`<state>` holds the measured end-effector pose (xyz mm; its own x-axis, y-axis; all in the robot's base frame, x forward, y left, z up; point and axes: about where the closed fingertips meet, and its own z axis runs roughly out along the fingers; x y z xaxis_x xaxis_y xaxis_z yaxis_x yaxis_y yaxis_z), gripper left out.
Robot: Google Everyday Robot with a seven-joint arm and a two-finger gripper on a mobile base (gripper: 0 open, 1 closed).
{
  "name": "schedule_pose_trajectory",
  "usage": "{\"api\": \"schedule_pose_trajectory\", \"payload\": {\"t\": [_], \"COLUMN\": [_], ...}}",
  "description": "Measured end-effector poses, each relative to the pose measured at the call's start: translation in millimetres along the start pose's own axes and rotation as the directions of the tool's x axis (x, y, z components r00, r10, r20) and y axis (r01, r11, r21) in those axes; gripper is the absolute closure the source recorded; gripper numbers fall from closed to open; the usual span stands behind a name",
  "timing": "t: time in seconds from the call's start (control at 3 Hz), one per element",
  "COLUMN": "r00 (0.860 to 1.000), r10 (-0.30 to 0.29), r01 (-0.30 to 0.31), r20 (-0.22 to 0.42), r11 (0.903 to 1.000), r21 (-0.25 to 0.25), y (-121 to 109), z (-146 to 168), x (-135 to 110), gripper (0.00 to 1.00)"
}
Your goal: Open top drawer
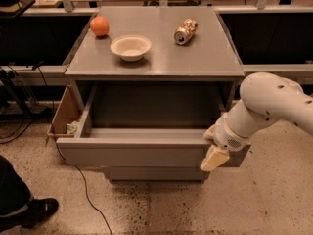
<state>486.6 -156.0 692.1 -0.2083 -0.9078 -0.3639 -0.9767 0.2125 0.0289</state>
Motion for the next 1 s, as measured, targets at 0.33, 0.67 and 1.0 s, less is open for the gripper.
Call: {"api": "schedule_pose_trajectory", "payload": {"t": [0.33,0.67,1.0], "r00": [1.0,1.0,0.999], "r10": [-0.005,-0.007,-0.014], "r01": [0.005,0.007,0.013], "r20": [-0.002,0.0,0.033], "r11": [1.0,0.9999,0.9991], "r21": [0.002,0.008,0.039], "y": [-1.4,-3.6,-15.9], "z": [-1.7,-3.9,-10.7], "x": [-1.5,-3.2,-14.3], "gripper": [0.49,0.26,0.03]}}
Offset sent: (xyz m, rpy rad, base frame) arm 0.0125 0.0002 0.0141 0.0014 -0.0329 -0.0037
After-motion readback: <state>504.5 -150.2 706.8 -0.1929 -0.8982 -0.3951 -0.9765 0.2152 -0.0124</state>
